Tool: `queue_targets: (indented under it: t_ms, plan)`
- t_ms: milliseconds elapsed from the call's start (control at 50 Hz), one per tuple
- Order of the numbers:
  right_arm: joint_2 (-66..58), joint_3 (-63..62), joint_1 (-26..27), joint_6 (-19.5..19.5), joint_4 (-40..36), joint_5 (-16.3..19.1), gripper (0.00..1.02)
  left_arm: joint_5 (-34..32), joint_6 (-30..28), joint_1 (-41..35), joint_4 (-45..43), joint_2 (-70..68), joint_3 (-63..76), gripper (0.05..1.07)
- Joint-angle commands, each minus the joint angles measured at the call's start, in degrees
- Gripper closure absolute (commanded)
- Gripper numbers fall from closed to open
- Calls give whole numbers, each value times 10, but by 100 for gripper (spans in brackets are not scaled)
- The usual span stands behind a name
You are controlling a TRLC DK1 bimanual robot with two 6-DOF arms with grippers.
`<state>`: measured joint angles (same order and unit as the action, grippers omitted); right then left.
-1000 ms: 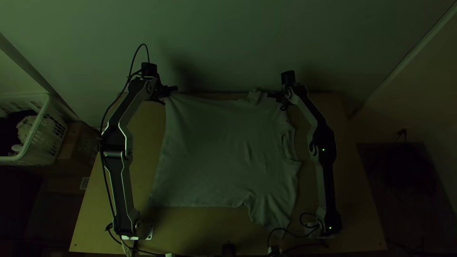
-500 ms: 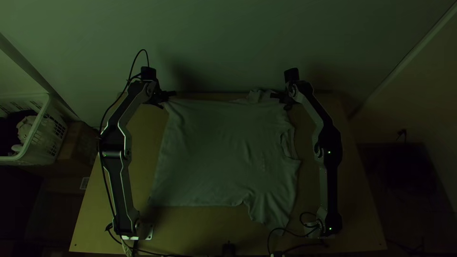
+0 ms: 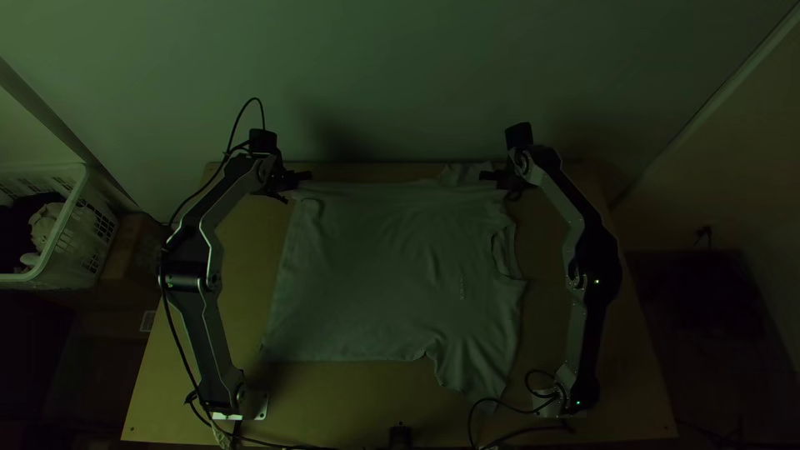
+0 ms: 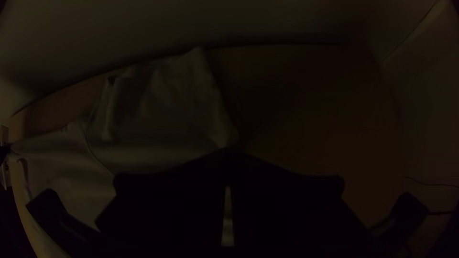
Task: Fold the t-shirt
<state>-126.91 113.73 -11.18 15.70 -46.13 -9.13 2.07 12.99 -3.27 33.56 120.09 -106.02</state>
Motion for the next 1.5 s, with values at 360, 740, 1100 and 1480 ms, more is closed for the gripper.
queue_targets:
  t_ms: [360, 740, 1100, 1480]
  plan:
    - [163, -188, -9, -15, 23, -10, 100, -5, -18, -1, -46, -134, 159, 105]
    - [275, -351, -27, -11, 53, -10, 100, -6, -24, 6, -72, -226, 283, 105]
    - [330, -483, -40, -9, 102, -9, 100, -6, -15, 5, -119, -277, 412, 105]
    - [374, -521, -43, 4, 107, -8, 30, -6, -24, 16, -148, -284, 470, 27]
